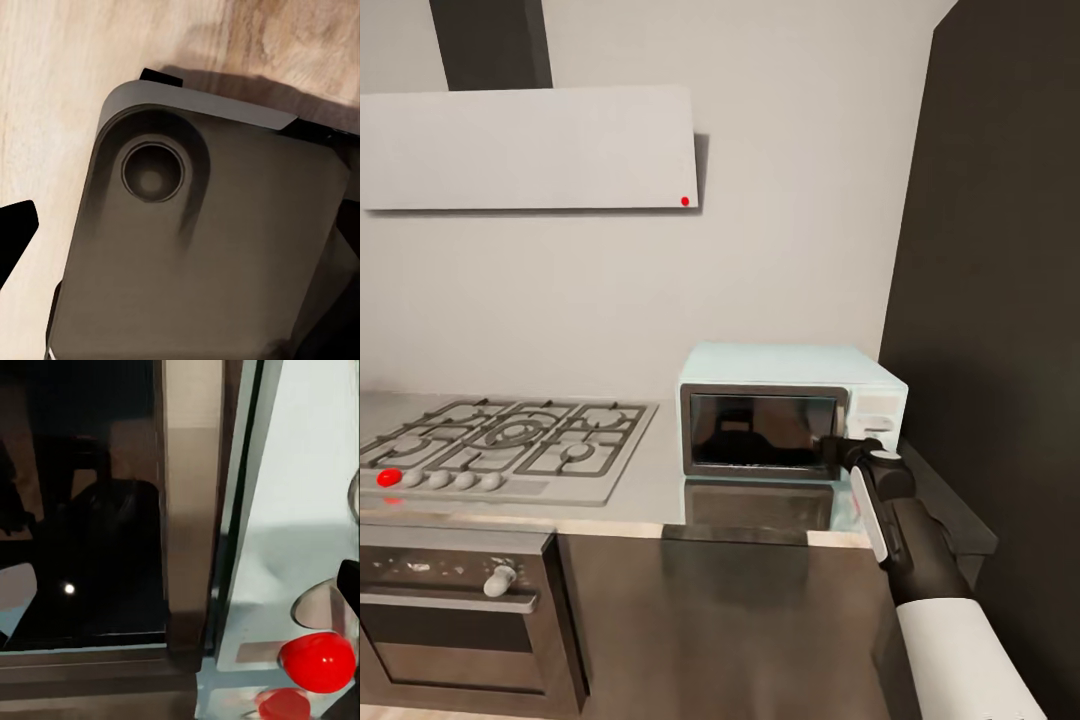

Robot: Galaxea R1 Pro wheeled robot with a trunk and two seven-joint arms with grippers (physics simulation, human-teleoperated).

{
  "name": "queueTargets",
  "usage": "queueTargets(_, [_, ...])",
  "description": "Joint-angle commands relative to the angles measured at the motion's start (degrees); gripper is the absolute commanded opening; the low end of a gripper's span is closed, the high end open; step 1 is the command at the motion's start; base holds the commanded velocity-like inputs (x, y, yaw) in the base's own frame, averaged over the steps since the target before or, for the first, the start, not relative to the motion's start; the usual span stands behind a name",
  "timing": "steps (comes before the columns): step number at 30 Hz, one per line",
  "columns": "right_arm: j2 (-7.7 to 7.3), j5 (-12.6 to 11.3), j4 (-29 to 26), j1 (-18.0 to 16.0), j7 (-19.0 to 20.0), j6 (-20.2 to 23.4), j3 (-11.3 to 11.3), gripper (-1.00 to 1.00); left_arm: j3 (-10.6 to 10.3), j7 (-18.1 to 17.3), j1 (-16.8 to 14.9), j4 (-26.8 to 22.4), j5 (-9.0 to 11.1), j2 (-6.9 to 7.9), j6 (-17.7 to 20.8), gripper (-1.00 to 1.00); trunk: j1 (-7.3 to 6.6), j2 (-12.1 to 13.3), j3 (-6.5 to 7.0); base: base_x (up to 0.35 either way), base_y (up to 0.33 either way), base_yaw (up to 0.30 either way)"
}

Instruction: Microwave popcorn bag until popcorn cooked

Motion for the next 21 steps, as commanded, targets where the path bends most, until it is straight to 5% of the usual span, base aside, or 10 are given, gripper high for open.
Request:
queueTargets(1, [-0.06, 0.2, 0.1, 0.0, 0.0, 0.3, -0.1, 1.0, 0.1, 0.0, 0.0, -0.1, 0.2, -0.01, -0.1, 1.0, 0.0, 0.0, -0.06, 0.01, 0.0, 0.0])
queueTargets(21, [-0.22, 0.2, 0.4, 0.0, 0.0, 0.3, 0.0, 1.0, 0.6, 0.1, 0.0, 0.0, 0.6, 0.05, -0.1, 1.0, 0.0, 0.0, -0.06, 0.027, 0.0, 0.0])
